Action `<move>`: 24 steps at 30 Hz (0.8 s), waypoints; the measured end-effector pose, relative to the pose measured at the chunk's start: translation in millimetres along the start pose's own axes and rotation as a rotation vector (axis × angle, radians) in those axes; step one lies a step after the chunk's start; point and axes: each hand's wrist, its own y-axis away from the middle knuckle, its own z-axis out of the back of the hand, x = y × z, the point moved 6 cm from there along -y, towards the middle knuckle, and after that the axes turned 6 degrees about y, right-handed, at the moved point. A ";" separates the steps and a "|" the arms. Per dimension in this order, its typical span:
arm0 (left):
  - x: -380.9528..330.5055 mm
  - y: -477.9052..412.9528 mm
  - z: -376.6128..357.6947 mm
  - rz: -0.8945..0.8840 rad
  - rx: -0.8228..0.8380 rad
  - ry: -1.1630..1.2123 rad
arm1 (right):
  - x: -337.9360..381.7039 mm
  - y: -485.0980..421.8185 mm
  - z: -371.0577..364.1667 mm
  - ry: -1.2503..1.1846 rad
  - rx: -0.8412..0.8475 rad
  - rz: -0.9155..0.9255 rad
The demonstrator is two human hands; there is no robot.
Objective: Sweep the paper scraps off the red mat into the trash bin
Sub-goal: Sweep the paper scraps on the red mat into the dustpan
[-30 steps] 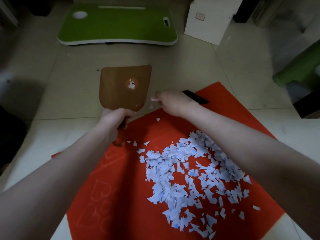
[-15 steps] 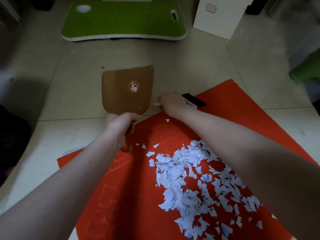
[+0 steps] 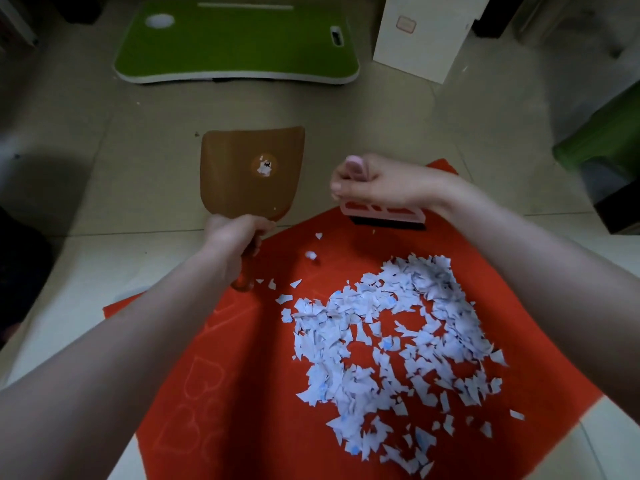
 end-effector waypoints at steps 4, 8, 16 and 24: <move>-3.9 9.8 -1.0 -0.016 -0.012 0.005 | 11.6 27.8 -17.3 0.084 0.253 0.022; -3.0 19.4 -3.6 -0.017 -0.001 -0.012 | 18.9 32.0 -4.6 0.294 -0.103 0.086; 1.4 27.8 -3.8 0.004 -0.007 -0.035 | -8.8 14.3 4.2 0.475 -0.390 -0.021; -0.1 30.1 5.2 -0.026 -0.026 0.011 | -49.1 0.7 -25.7 0.314 -0.431 -0.046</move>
